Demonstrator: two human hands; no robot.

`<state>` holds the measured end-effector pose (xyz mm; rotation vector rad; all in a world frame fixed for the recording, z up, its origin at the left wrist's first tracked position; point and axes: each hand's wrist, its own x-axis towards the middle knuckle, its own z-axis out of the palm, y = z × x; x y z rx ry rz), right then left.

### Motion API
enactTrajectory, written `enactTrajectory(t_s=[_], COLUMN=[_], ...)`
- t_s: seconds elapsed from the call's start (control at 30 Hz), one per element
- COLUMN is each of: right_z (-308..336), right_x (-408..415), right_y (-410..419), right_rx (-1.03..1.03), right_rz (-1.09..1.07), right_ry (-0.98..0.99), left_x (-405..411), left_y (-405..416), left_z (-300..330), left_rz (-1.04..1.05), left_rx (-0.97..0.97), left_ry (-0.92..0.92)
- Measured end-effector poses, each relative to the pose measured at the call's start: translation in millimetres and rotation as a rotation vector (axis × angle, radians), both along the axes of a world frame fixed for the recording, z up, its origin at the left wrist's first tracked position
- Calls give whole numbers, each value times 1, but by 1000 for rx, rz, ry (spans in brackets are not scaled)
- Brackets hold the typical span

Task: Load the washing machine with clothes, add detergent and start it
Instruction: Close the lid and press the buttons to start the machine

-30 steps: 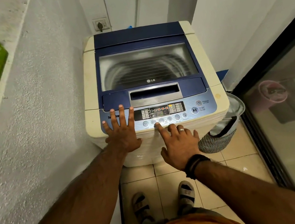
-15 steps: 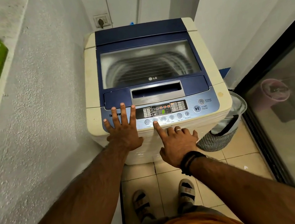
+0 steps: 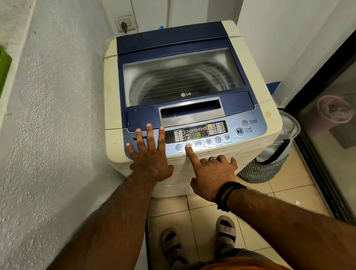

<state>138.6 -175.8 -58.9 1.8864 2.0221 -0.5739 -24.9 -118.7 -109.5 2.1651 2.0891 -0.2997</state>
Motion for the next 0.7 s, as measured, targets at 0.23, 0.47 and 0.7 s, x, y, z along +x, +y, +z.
enactTrajectory(t_s=[0.23, 0.47, 0.7], right_z=[-2, -6, -6], right_x=[-2, 2, 7], right_y=[1, 2, -2], right_rx=[8, 6, -18], right_rz=[-8, -61, -57], right_ry=[15, 95, 136], left_x=[-2, -2, 1], left_y=[1, 1, 2], left_z=[-3, -5, -1], left_rz=[-5, -3, 16], left_rx=[14, -4, -47], left_ry=[-13, 4, 20])
